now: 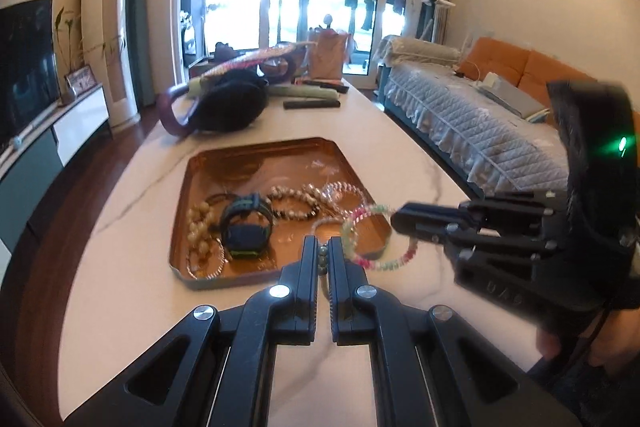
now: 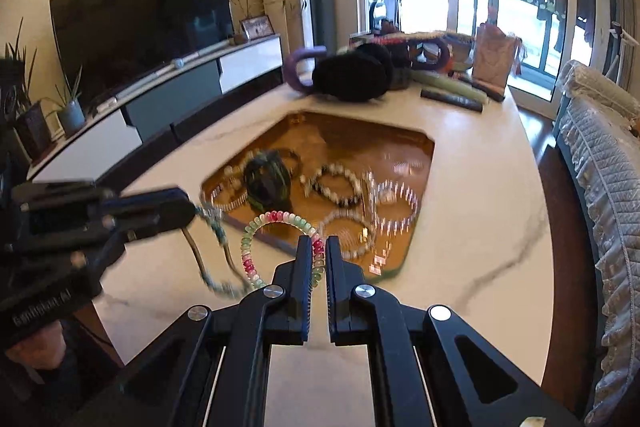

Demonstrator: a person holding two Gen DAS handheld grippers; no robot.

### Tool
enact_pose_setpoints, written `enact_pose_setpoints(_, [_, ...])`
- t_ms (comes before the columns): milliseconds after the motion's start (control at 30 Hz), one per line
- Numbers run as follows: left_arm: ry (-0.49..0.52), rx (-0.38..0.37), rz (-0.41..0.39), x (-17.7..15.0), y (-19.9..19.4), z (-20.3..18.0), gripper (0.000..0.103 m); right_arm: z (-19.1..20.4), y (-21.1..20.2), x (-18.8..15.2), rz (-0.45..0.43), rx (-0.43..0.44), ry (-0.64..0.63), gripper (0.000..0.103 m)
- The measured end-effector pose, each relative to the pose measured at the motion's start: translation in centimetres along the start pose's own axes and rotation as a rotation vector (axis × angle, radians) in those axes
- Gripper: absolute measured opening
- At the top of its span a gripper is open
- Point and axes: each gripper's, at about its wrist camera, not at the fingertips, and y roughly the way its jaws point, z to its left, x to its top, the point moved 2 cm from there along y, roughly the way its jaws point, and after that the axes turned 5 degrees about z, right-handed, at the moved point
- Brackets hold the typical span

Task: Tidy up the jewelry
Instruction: 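Carry both bracelets over the copper tray and open both tools to drop them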

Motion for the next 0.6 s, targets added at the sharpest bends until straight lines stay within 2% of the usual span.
enact_pose_setpoints(200, [-0.022,0.000,-0.029,1.2,-0.8,1.4,0.005,0.2,-1.0,2.5,-0.071,0.013,0.017,0.006])
enact_pose_setpoints(600, [-0.076,0.014,-0.150,7.4,-2.2,5.3,0.002,-1.1,-0.6,8.1,-0.169,0.012,0.025,0.006])
